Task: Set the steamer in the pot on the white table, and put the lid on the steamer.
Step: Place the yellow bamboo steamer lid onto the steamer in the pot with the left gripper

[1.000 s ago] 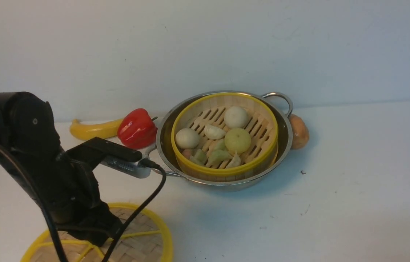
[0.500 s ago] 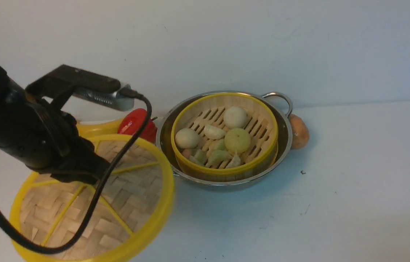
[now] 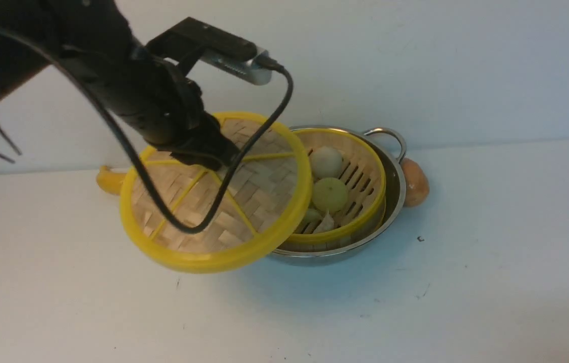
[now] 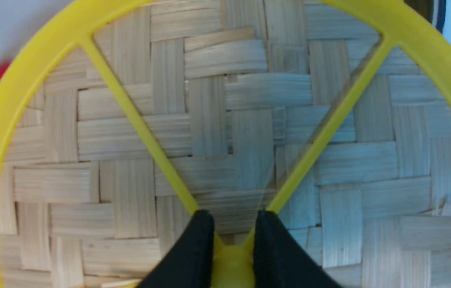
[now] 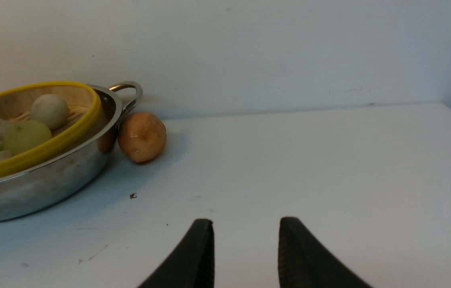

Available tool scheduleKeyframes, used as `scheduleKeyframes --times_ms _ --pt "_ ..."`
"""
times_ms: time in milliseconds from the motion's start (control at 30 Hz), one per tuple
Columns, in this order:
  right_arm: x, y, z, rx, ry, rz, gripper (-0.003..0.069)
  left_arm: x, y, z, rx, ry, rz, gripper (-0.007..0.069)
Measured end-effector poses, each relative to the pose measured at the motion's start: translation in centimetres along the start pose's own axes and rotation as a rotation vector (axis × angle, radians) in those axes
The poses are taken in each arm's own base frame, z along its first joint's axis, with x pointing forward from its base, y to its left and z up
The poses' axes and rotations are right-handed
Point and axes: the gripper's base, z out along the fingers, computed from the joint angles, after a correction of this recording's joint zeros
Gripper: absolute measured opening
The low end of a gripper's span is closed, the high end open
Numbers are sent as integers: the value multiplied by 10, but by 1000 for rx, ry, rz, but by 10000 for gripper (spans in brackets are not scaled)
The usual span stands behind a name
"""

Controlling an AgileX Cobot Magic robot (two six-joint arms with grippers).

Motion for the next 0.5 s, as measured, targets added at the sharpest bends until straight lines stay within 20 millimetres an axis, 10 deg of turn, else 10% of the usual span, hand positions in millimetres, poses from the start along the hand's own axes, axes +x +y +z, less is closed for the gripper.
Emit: scheduleKeyframes --times_ms 500 --pt "0 0 0 0 0 0 243 -64 -9 93 15 -57 123 115"
